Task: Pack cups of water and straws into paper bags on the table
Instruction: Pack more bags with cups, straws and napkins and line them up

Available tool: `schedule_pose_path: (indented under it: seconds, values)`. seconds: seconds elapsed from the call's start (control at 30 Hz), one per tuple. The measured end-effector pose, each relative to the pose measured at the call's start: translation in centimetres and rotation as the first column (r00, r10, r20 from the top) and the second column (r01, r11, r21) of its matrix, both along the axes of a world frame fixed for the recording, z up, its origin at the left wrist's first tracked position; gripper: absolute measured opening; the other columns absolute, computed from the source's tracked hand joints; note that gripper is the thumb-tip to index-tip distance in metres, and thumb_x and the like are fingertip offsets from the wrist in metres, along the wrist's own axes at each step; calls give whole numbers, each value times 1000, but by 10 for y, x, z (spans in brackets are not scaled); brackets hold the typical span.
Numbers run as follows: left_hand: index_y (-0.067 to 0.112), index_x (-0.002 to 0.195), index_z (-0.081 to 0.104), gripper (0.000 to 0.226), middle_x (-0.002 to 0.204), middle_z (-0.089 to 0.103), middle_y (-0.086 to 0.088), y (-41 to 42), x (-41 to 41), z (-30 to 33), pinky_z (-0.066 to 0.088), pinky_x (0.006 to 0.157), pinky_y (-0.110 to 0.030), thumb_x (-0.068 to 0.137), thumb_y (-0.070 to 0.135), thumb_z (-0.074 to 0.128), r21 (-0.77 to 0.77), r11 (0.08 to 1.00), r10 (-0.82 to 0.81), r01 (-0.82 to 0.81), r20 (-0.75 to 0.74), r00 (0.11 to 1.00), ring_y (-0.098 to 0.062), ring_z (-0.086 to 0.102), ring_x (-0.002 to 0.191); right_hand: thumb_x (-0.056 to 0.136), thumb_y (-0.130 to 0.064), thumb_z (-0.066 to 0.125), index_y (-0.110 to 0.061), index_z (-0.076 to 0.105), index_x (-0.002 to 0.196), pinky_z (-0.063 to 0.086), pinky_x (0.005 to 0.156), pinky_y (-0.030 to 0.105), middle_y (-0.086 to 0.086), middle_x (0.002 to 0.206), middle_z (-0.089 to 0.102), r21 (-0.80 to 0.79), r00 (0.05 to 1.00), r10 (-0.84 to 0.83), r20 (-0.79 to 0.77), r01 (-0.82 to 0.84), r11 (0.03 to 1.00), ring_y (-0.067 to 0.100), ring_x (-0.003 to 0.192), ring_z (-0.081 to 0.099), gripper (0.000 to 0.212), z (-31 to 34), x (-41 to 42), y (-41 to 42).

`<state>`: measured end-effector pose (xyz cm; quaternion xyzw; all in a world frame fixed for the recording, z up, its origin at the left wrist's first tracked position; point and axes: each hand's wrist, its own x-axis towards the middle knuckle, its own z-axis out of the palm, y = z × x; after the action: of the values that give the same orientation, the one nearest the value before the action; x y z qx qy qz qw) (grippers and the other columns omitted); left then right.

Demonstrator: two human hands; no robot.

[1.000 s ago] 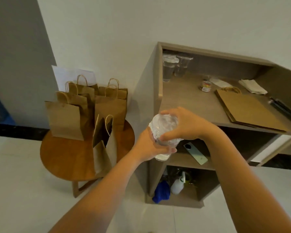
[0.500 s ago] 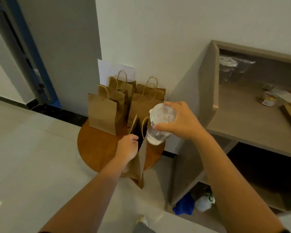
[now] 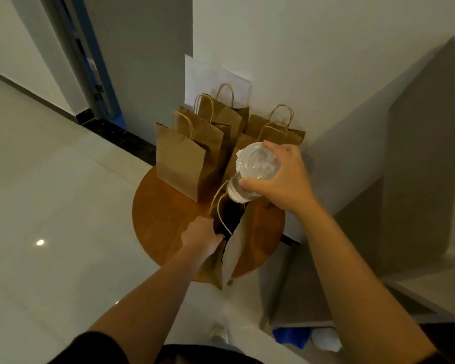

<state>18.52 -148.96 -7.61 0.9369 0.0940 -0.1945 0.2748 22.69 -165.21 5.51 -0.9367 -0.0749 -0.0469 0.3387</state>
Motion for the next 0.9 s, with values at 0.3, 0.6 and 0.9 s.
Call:
schedule_pose_path:
  seconds: [0.3, 0.6, 0.9]
  values:
    - [20, 148, 17, 109, 151, 23, -5, 19, 45, -7, 26, 108, -53, 64, 57, 76, 191, 917, -339, 351, -89, 936, -30, 22, 138, 58, -57, 76, -32, 37, 136, 40, 84, 26, -10, 125, 33, 40, 997, -67, 23, 66, 997, 10, 111, 36, 91, 10, 17, 6]
    - [20, 150, 10, 138, 157, 9, -4, 29, 77, -17, 8, 108, -64, 42, 87, 62, 356, 729, -583, 585, -126, 803, -33, 4, 143, 57, -51, 79, -29, 39, 135, 43, 97, 34, -10, 121, 30, 7, 980, -84, -182, 86, 996, 18, 119, 40, 91, -16, 18, 27]
    - [18, 150, 3, 137, 158, 7, -3, 42, 91, -22, 5, 109, -64, 46, 89, 58, 390, 669, -656, 633, -90, 749, -33, -4, 144, 58, -64, 74, -20, 25, 142, 44, 97, 42, 3, 136, 26, -427, 820, -40, -570, -254, 868, 30, 123, 38, 106, -62, 19, 11]
